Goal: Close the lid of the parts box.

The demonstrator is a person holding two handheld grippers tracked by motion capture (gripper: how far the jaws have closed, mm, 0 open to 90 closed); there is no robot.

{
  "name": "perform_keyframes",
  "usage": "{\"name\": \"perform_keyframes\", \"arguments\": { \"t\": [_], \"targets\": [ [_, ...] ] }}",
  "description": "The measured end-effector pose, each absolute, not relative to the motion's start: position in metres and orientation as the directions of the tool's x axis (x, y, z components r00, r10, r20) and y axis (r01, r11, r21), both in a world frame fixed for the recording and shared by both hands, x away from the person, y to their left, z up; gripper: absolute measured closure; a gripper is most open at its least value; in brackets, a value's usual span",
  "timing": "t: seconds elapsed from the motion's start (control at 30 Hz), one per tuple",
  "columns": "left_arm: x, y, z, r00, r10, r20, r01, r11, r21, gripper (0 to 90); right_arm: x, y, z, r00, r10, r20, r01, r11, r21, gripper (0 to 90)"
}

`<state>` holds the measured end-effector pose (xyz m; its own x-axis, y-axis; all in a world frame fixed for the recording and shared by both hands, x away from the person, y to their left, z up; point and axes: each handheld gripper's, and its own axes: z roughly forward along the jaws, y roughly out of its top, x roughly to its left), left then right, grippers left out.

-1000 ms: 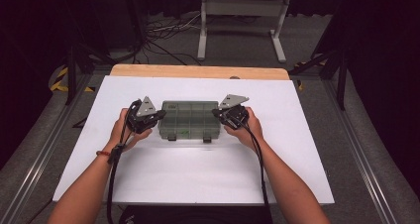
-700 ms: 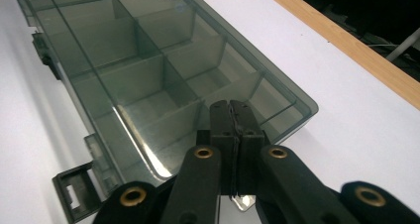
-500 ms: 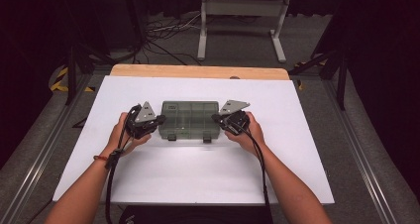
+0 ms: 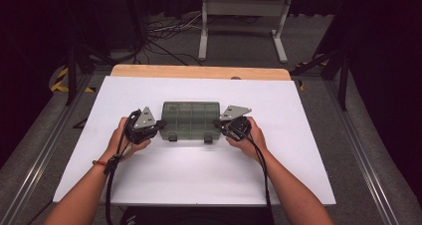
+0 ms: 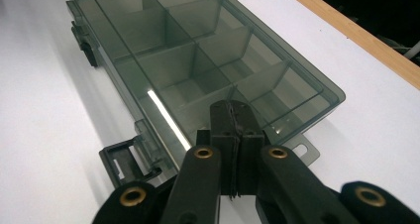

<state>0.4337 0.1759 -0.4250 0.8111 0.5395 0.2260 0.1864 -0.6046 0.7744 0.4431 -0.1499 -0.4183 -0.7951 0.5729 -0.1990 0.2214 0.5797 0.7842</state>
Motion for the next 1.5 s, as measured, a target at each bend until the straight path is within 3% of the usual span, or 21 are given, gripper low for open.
{"name": "perform_keyframes", "arguments": {
  "t": [0.97, 1.5],
  "targets": [
    [0.423, 0.180, -0.437, 0.826, 0.533, 0.182, 0.179, -0.555, 0.813, 86.5, 0.423, -0.156, -0.427, -0.796, 0.578, -0.179, 0.210, 0.542, 0.814, 89.6],
    [0.422, 0.179, -0.435, 0.829, 0.526, 0.193, 0.142, -0.531, 0.836, 76.9, 0.422, -0.163, -0.425, -0.781, 0.599, -0.178, 0.208, 0.517, 0.830, 86.2]
  ]
}}
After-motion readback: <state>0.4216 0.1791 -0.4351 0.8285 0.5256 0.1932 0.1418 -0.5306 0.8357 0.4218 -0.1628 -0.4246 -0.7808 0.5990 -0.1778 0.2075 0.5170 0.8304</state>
